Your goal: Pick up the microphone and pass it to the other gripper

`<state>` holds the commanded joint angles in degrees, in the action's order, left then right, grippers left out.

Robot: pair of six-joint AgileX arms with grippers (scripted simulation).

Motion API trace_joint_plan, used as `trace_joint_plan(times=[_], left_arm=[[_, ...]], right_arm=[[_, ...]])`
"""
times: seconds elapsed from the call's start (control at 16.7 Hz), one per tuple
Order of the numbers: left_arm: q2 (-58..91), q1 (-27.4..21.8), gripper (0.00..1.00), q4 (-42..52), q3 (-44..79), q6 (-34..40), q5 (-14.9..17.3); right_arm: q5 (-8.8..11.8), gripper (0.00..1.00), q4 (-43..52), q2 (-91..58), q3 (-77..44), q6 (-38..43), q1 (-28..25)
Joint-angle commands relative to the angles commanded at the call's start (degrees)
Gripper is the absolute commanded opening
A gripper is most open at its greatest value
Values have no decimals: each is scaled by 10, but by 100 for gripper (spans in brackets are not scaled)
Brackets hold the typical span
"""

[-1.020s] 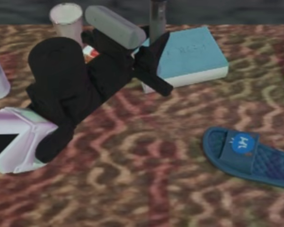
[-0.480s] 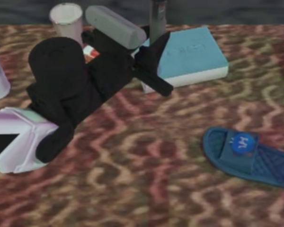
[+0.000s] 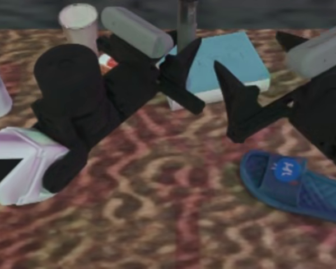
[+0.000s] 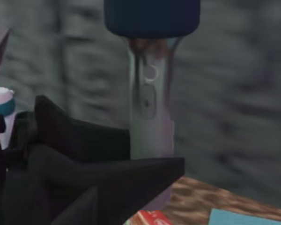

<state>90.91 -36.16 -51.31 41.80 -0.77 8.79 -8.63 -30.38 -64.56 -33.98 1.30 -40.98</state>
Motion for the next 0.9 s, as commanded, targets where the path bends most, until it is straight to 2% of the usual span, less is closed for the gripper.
trace_joint_plan(times=[0.24,0.6,0.9], left_arm=[[0,0,0,0,0,0,0],[0,0,0,0,0,0,0],[0,0,0,0,0,0,0]], right_arm=[[-8,100,-30,-50,-33,1,-37],[-6,100,-31,-57,-40,1,-34],[4,100,-51,-178,-140,2,-23]])
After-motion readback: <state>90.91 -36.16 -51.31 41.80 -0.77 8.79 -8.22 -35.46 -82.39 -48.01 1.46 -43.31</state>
